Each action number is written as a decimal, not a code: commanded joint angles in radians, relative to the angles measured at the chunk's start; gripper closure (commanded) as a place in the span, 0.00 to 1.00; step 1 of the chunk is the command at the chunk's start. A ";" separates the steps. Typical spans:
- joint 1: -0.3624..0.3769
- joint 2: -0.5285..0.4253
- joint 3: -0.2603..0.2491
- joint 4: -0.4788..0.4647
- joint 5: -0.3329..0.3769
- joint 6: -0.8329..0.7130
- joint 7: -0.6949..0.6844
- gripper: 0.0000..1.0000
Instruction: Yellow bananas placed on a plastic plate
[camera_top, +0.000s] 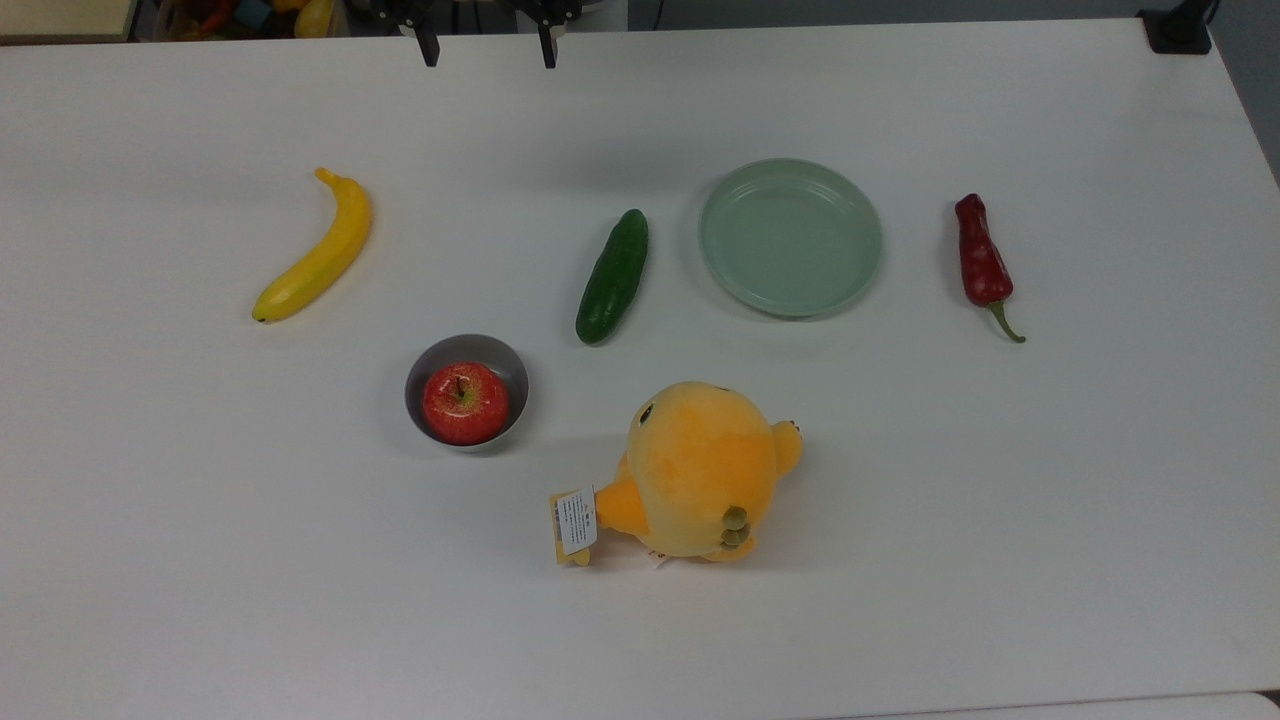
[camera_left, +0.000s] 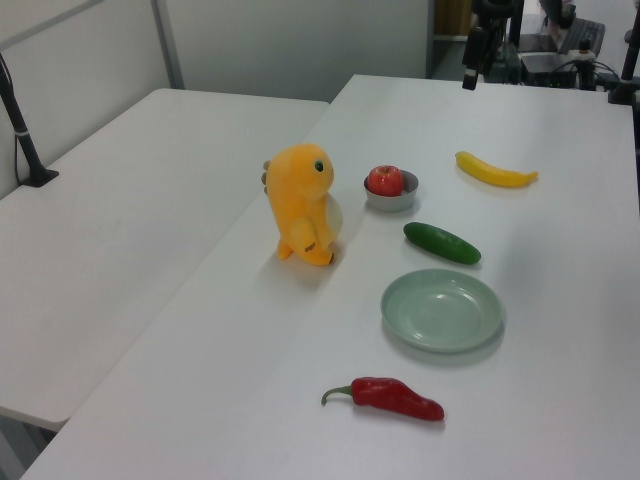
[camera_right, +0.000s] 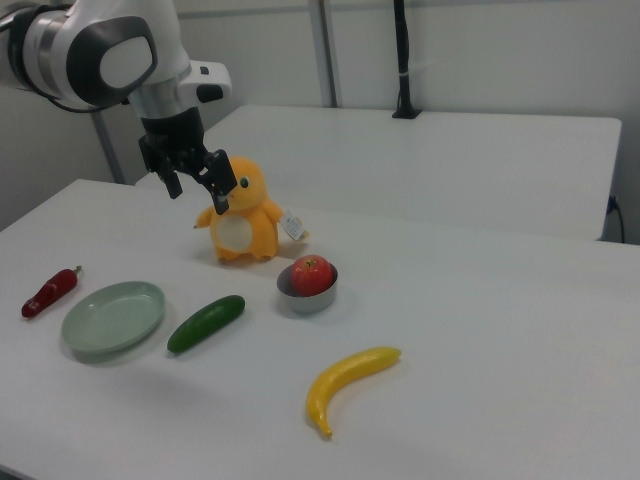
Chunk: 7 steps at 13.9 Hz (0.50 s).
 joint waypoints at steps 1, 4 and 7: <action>0.005 -0.040 -0.004 -0.036 0.019 0.008 -0.044 0.00; 0.005 -0.040 -0.004 -0.043 0.019 -0.011 -0.045 0.00; 0.007 -0.034 -0.004 -0.043 0.019 -0.012 -0.046 0.00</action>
